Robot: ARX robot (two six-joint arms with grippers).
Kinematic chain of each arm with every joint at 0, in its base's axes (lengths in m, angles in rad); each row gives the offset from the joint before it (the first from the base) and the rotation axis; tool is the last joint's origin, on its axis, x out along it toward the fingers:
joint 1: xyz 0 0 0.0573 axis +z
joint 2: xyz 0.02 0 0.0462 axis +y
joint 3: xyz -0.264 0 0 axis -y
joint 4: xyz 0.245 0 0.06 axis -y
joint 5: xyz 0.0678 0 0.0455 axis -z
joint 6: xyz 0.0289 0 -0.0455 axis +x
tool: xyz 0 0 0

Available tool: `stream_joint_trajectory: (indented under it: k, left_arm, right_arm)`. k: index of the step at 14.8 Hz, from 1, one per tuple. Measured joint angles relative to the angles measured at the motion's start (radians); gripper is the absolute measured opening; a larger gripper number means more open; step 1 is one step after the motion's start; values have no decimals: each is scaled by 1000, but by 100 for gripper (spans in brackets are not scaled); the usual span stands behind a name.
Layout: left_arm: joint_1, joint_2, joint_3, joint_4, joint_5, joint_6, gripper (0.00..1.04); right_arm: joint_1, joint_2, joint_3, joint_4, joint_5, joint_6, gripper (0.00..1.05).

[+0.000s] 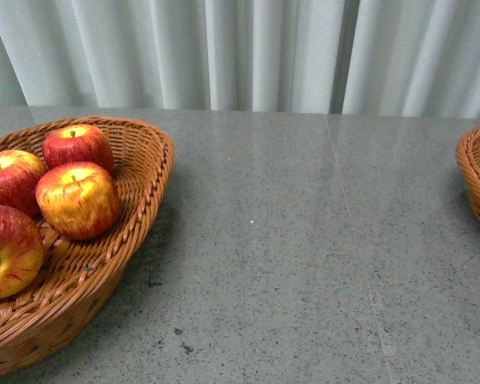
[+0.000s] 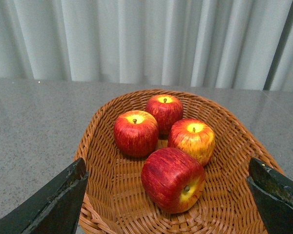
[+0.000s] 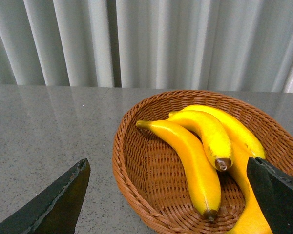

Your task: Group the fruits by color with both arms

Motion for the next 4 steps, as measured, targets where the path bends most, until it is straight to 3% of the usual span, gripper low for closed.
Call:
stream_joint_trajectory:
  k: [4]
  left_arm:
    - [0, 0, 0, 0, 0, 0, 98]
  right_arm:
    - [0, 0, 0, 0, 0, 0, 98]
